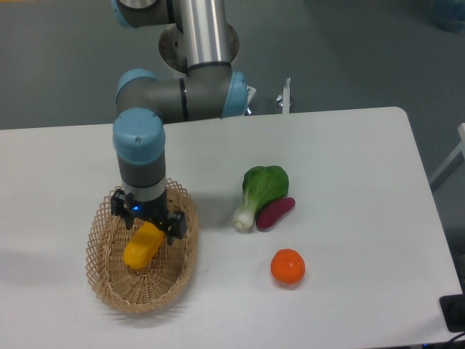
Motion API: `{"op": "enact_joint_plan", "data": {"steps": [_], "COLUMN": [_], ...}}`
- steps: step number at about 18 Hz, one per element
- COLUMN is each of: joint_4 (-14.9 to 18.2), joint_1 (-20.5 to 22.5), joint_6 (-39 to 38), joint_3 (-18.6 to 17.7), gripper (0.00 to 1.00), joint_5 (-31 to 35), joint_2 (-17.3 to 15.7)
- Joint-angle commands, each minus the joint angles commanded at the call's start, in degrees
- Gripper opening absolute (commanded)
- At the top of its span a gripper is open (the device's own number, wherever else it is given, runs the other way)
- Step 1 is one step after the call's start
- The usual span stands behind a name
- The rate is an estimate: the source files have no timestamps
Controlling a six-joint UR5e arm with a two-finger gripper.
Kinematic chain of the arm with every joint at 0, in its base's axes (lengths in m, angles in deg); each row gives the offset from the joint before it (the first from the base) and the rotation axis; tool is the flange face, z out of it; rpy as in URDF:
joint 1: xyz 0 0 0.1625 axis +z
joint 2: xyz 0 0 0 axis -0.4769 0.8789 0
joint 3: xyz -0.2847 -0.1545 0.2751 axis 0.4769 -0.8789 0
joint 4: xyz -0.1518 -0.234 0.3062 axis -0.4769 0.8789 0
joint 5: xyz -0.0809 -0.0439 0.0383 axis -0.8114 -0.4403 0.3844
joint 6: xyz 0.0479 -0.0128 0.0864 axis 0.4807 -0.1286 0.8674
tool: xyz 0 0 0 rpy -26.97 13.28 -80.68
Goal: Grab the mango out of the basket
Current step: 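Lower the open gripper over the yellow mango in the basket, then close the gripper around the yellow mango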
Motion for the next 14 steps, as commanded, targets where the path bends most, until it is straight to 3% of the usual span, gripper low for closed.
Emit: {"op": "enact_joint_plan", "data": {"steps": [14], "joint_4": [-5.4], "joint_1": [-2.4], "joint_6": [-0.2], "joint_3": [-0.3], "gripper": [1.0], "joint_5": [3.1], "joint_2": [3.6]}}
